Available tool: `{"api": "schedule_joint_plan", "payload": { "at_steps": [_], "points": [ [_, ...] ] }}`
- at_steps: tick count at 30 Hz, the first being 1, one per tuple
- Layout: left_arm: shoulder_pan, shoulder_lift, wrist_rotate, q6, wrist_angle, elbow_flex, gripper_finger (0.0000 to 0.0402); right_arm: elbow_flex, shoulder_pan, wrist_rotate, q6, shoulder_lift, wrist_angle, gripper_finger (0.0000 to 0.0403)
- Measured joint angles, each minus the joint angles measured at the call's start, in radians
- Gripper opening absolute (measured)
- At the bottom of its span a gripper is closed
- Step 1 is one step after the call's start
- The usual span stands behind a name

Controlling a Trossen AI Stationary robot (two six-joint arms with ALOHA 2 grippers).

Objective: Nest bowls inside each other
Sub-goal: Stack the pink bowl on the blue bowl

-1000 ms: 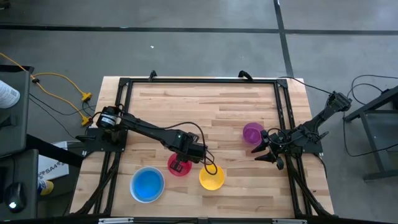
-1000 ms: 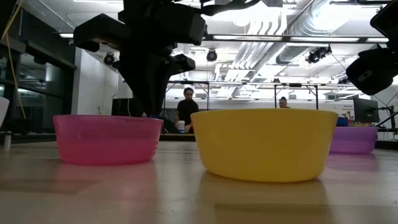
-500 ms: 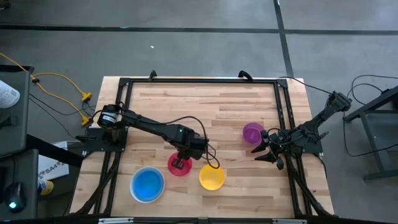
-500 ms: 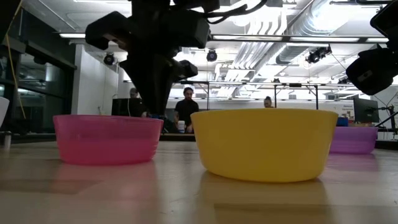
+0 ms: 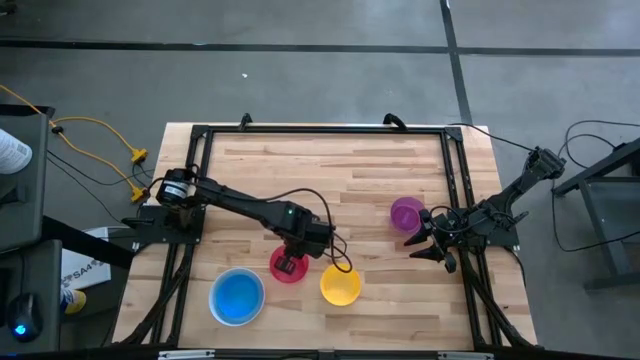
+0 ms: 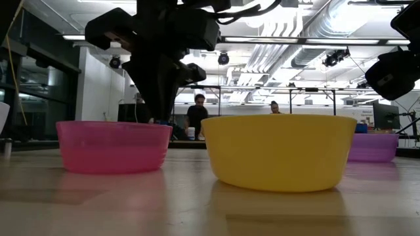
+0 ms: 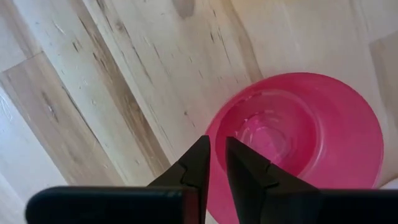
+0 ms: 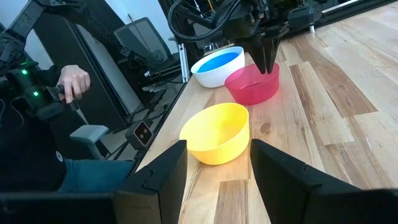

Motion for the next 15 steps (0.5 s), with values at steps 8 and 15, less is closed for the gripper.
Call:
{"api": "schedule_joint_plan", "payload": {
  "at_steps": [8,15],
  "points": [
    [0.0,0.0,-0.001,-0.002,-0.016,0.0,0.0052,0.0,0.0,0.0,0.0,0.0,0.0,0.0169],
    [0.0,0.0,-0.003,0.005,-0.012,0.0,0.0052,0.0,0.0,0.0,0.0,0.0,0.0,0.0169]
  ]
}}
